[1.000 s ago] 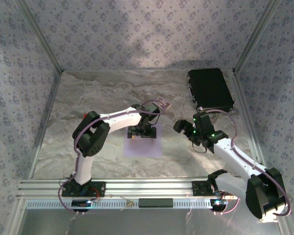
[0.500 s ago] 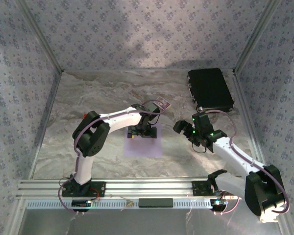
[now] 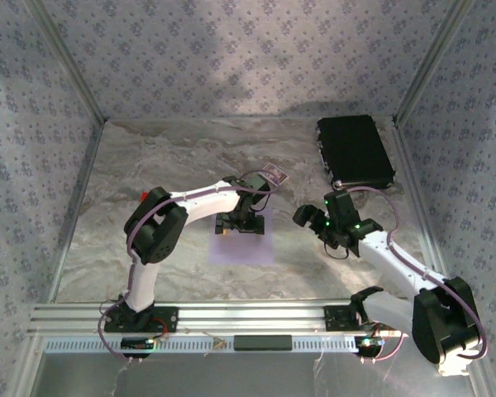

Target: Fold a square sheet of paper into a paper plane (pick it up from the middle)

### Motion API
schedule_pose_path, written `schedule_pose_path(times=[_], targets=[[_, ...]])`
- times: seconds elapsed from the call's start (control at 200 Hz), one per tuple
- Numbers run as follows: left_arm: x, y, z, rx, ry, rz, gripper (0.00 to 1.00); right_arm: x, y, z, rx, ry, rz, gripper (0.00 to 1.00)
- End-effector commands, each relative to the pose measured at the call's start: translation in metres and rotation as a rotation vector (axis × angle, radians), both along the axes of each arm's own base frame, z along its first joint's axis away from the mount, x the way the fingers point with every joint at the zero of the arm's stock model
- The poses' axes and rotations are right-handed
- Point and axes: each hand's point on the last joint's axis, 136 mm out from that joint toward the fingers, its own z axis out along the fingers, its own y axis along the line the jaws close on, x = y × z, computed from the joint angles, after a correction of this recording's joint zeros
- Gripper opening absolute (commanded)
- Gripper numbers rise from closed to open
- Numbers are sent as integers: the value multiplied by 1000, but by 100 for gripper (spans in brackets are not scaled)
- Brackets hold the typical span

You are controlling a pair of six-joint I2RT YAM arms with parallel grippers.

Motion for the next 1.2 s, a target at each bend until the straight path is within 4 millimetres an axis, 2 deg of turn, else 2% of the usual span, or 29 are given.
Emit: schedule_pose_path(times=[0.0, 0.4, 0.7, 0.775, 0.944, 1.119, 1.194], targets=[[-17, 10, -25, 59, 75, -3, 98, 1, -1, 5, 6, 12, -10, 99], [-16, 6, -23, 39, 73, -19, 95, 1, -2, 5, 2, 15, -18, 99], [-12, -1, -12, 5, 38, -37, 90, 1, -2, 8, 8, 2, -18, 99], [-11, -9, -7, -29, 23, -74, 85, 1, -3, 8, 2, 1, -23, 99], [-8, -9, -1, -31, -4, -78, 71, 1, -5, 9, -6, 6, -32, 99], [-4, -10, 8, -56, -48, -72, 65, 0, -9, 12, -11, 1, -53, 99], [-2, -12, 12, -75, -67, -73, 58, -1, -10, 13, -9, -3, -62, 99]])
